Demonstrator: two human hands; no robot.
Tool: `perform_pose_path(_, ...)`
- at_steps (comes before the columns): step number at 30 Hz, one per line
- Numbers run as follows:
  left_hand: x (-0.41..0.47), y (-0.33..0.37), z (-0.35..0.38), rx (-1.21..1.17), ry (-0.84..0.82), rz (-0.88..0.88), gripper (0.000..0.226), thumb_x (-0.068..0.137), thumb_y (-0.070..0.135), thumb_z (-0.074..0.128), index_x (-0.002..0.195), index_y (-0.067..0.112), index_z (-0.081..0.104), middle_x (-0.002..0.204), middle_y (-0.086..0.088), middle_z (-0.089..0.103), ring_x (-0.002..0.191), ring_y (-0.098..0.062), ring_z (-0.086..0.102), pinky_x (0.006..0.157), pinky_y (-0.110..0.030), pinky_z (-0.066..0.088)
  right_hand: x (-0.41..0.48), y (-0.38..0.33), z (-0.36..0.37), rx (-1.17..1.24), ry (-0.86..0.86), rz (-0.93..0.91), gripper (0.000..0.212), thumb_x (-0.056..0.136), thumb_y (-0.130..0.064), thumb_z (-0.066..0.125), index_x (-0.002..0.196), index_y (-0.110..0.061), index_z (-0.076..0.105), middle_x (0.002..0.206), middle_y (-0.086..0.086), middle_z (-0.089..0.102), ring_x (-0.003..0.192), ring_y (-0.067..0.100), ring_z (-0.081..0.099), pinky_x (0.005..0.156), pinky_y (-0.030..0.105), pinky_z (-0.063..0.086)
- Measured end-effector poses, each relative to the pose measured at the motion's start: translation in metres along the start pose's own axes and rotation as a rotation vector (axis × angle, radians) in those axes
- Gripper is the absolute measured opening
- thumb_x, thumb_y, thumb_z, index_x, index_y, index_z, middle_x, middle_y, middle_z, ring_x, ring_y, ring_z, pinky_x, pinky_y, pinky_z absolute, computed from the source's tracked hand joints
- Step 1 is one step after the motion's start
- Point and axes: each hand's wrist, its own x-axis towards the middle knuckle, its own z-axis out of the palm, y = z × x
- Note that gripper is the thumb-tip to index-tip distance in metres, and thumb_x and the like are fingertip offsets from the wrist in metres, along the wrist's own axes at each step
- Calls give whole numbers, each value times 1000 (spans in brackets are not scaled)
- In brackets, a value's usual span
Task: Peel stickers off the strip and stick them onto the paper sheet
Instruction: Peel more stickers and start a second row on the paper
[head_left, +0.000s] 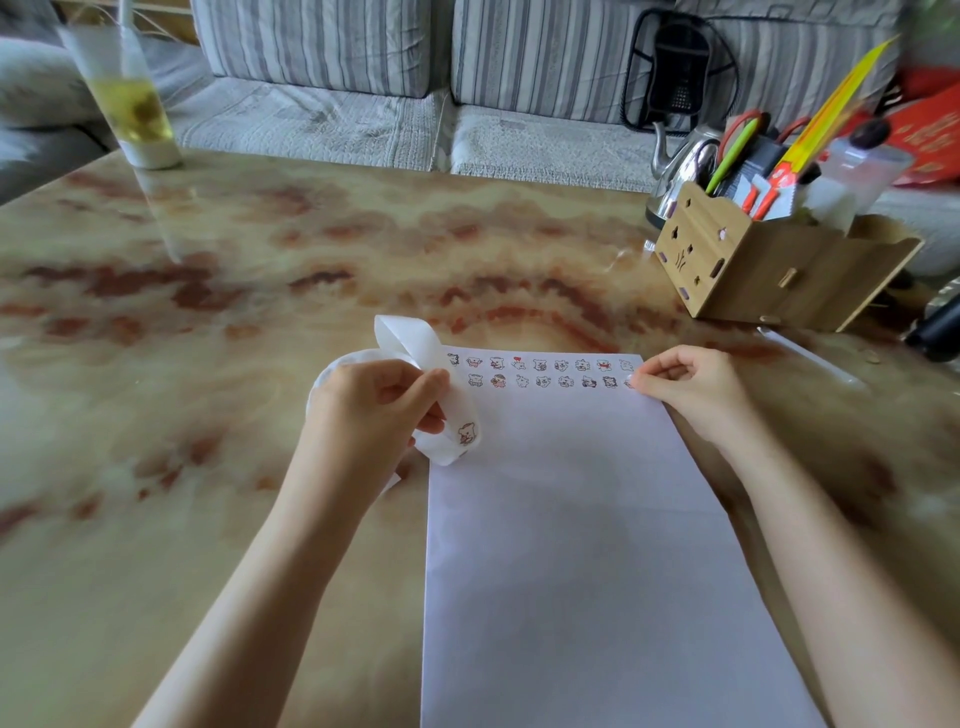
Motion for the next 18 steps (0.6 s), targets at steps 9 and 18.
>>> perform_pose_path(9, -1, 2, 1, -2, -1, -14, 23, 88, 26, 61, 74, 13, 73, 65, 4, 71, 62, -20, 61, 47, -20, 45, 3, 2, -1, -2, -30, 19, 15, 82, 3, 67, 94, -4, 61, 74, 0, 55, 61, 3, 49, 53, 2, 39)
perform_pose_path(18, 1, -2, -1, -14, 7, 31, 23, 89, 22, 60, 74, 9, 72, 68, -1, 72, 57, -3, 61, 51, -6, 43, 1, 4, 2, -13, 2, -2, 12, 83, 0, 67, 92, -5, 61, 75, 1, 54, 62, 7, 48, 50, 3, 38)
